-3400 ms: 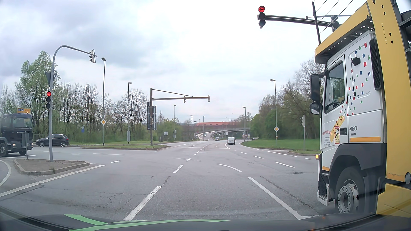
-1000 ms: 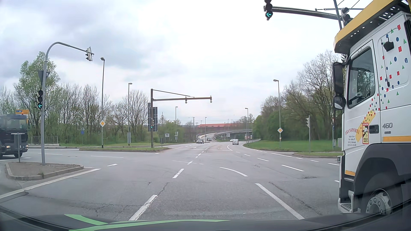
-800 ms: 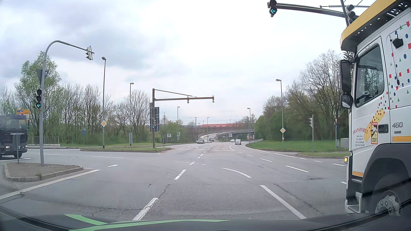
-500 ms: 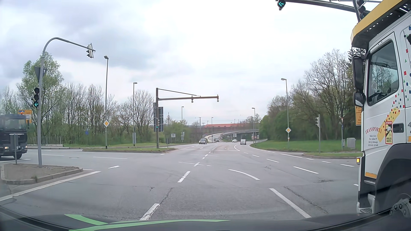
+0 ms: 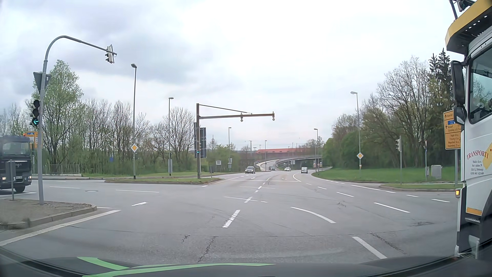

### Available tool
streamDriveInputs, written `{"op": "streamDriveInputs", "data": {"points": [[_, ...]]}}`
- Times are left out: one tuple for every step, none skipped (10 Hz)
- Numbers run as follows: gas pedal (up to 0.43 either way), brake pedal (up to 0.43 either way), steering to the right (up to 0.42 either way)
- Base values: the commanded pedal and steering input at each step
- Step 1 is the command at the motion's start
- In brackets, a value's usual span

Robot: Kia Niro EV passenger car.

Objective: Follow the waypoints while adhering to traffic rules and regulations

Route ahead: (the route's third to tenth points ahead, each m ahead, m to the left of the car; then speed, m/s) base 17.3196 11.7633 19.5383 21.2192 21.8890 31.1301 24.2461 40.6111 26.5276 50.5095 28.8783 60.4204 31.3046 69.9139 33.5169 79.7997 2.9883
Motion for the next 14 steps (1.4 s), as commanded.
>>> {"op": "streamDriveInputs", "data": {"points": [[0.268, 0.0, -0.137], [0.268, 0.0, -0.137], [0.268, 0.0, -0.138], [0.268, 0.0, -0.137], [0.268, 0.0, -0.138], [0.268, 0.0, -0.14], [0.268, 0.0, -0.14], [0.268, 0.0, -0.141], [0.268, 0.0, -0.151], [0.26, 0.0, -0.167], [0.26, 0.0, -0.176], [0.228, 0.0, -0.186], [0.189, 0.0, -0.195], [0.177, 0.0, -0.204]]}}
